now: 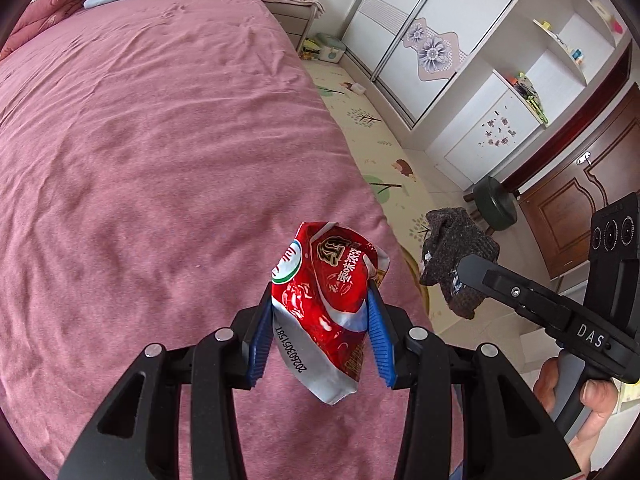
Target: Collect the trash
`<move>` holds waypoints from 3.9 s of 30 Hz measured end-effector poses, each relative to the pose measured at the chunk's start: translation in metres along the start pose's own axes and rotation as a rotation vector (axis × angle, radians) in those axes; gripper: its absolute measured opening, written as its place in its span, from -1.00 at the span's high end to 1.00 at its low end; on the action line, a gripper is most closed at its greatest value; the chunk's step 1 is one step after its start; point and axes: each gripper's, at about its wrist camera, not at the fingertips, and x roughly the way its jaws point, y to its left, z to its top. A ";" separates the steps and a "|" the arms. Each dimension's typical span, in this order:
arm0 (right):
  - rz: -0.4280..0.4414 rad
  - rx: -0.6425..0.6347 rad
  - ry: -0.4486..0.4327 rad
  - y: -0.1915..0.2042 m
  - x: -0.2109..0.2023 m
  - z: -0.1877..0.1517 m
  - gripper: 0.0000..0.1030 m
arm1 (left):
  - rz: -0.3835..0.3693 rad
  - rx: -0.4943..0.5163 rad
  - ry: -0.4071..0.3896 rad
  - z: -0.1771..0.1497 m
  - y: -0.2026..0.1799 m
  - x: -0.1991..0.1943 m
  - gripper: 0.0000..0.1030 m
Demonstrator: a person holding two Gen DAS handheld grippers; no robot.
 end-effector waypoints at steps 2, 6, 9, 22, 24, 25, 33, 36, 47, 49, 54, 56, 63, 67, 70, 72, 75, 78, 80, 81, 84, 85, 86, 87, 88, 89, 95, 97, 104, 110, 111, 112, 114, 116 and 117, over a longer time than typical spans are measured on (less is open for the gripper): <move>-0.007 0.016 -0.002 -0.015 -0.007 -0.002 0.13 | -0.018 0.012 0.015 0.000 -0.015 0.009 0.17; -0.027 0.052 -0.017 -0.044 -0.020 -0.005 0.13 | -0.041 0.045 0.047 0.002 -0.045 0.029 0.17; -0.047 0.078 -0.028 -0.066 -0.030 -0.009 0.13 | -0.049 0.084 0.074 0.002 -0.068 0.043 0.17; -0.121 0.184 -0.061 -0.144 -0.060 -0.019 0.13 | -0.076 0.208 0.178 -0.003 -0.143 0.102 0.17; -0.127 0.201 -0.066 -0.153 -0.062 -0.020 0.13 | -0.081 0.224 0.198 -0.004 -0.152 0.111 0.17; -0.130 0.209 -0.066 -0.157 -0.063 -0.022 0.13 | -0.082 0.232 0.206 -0.004 -0.157 0.116 0.17; -0.158 0.243 -0.057 -0.185 -0.061 -0.024 0.13 | -0.086 0.275 0.261 -0.002 -0.181 0.152 0.17; -0.169 0.245 -0.049 -0.192 -0.058 -0.022 0.12 | -0.082 0.278 0.279 0.000 -0.185 0.166 0.16; -0.174 0.260 -0.022 -0.211 -0.047 -0.011 -0.16 | -0.045 0.258 0.310 0.012 -0.186 0.198 -0.31; -0.177 0.264 -0.023 -0.212 -0.047 -0.012 -0.16 | -0.011 0.252 0.289 0.015 -0.183 0.200 -0.70; -0.190 0.279 -0.033 -0.217 -0.049 -0.013 -0.16 | 0.003 0.257 0.296 0.015 -0.180 0.202 -0.70; -0.191 0.281 -0.029 -0.219 -0.050 -0.013 -0.16 | 0.010 0.267 0.296 0.013 -0.181 0.201 -0.70; -0.192 0.267 -0.029 -0.210 -0.056 -0.011 -0.16 | 0.006 0.281 0.297 0.007 -0.183 0.193 -0.70; -0.194 0.254 -0.030 -0.201 -0.060 -0.010 -0.16 | -0.001 0.278 0.293 0.005 -0.181 0.186 -0.70; -0.193 0.253 -0.032 -0.195 -0.062 -0.009 -0.16 | -0.011 0.277 0.276 0.004 -0.180 0.175 -0.70; -0.192 0.246 -0.039 -0.188 -0.064 -0.007 -0.16 | -0.019 0.272 0.263 0.004 -0.179 0.167 -0.70; -0.188 0.224 -0.041 -0.175 -0.065 -0.006 -0.16 | -0.026 0.267 0.240 0.006 -0.177 0.154 -0.70; -0.184 0.196 -0.040 -0.160 -0.065 -0.005 -0.16 | -0.033 0.261 0.217 0.005 -0.172 0.141 -0.70; -0.179 0.179 -0.036 -0.150 -0.064 -0.004 -0.16 | -0.027 0.257 0.198 0.005 -0.167 0.132 -0.70; -0.180 0.171 -0.036 -0.146 -0.063 -0.004 -0.16 | -0.025 0.252 0.191 0.004 -0.164 0.128 -0.70; -0.177 0.145 -0.023 -0.132 -0.059 -0.006 -0.16 | -0.030 0.228 0.176 0.001 -0.153 0.117 -0.70; -0.178 0.134 -0.017 -0.126 -0.057 -0.006 -0.16 | -0.030 0.222 0.173 0.000 -0.149 0.114 -0.70; -0.176 0.122 -0.008 -0.121 -0.055 -0.007 -0.16 | -0.029 0.219 0.167 -0.002 -0.146 0.110 -0.70; -0.175 0.110 -0.001 -0.115 -0.052 -0.008 -0.16 | -0.026 0.218 0.161 -0.004 -0.142 0.106 -0.70; -0.172 0.100 0.004 -0.110 -0.050 -0.009 -0.16 | -0.023 0.217 0.155 -0.005 -0.138 0.102 -0.70; -0.167 0.090 0.008 -0.103 -0.048 -0.009 -0.16 | -0.019 0.214 0.149 -0.006 -0.134 0.098 -0.70; -0.133 0.037 0.028 -0.064 -0.035 -0.011 -0.16 | -0.003 0.145 0.112 -0.017 -0.097 0.069 -0.70; -0.117 0.017 0.039 -0.049 -0.027 -0.013 -0.16 | 0.009 0.121 0.093 -0.023 -0.081 0.056 -0.70; -0.032 -0.025 0.070 0.011 0.003 -0.024 -0.17 | 0.116 0.071 -0.001 -0.037 -0.025 0.004 -0.72; 0.020 -0.106 0.081 0.064 0.019 -0.030 -0.17 | 0.200 0.030 -0.059 -0.049 0.019 -0.039 -0.73; 0.025 -0.121 0.083 0.072 0.021 -0.031 -0.17 | 0.206 0.019 -0.067 -0.051 0.026 -0.045 -0.73; 0.028 -0.134 0.082 0.078 0.022 -0.031 -0.17 | 0.212 0.008 -0.075 -0.053 0.033 -0.051 -0.74; 0.038 -0.162 0.085 0.092 0.025 -0.031 -0.17 | 0.227 -0.010 -0.086 -0.056 0.046 -0.061 -0.74; 0.044 -0.187 0.084 0.104 0.027 -0.030 -0.17 | 0.239 -0.031 -0.096 -0.058 0.057 -0.070 -0.74; 0.049 -0.199 0.085 0.111 0.028 -0.030 -0.17 | 0.242 -0.040 -0.103 -0.059 0.061 -0.075 -0.74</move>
